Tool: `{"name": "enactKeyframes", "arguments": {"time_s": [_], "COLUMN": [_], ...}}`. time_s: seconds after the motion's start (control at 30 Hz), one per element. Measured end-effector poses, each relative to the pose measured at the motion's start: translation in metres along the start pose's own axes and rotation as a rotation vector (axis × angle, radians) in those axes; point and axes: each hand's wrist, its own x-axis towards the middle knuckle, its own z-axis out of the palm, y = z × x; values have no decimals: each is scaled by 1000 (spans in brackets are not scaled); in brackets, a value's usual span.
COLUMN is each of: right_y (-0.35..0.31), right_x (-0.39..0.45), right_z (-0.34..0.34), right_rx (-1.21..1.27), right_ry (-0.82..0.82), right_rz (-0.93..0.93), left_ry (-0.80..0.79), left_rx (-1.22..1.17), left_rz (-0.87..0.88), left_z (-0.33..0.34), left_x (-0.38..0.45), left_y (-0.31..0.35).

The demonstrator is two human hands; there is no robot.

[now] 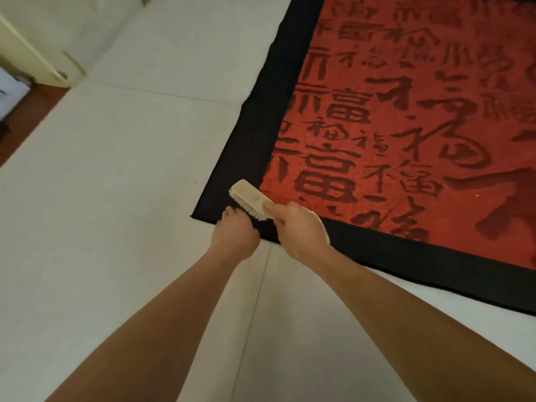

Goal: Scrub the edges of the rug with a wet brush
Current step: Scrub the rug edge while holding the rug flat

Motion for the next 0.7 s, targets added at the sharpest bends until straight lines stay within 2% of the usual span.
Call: {"name": "enactKeyframes", "arguments": {"time_s": [0.13,0.23,0.37,0.43,0.53,0.6,0.7], "right_y": [-30,-25,13,42,94,127,169], "right_x": [58,61,27,4,-35,-64,-98], "right_z": [42,54,49,40,17,-9,-42], "right_rx": [-275,-313,-370,-418,-454,-468,-446], "right_ry": [-80,-155,-134,-87,-90,-118,-110], "right_rz": [-74,-33,16,32,160,234,320], "left_ry": [70,45,-73,-77,-54,-61,-167], "left_rx": [38,47,115,204,332,380,407], "left_rz": [-5,36,30,16,58,189,487], "left_z": [20,29,36,34,23,21,35], "left_x": [37,42,27,26,22,12,-11], "left_y": [-40,-45,-36,-32,-10,30,104]}}
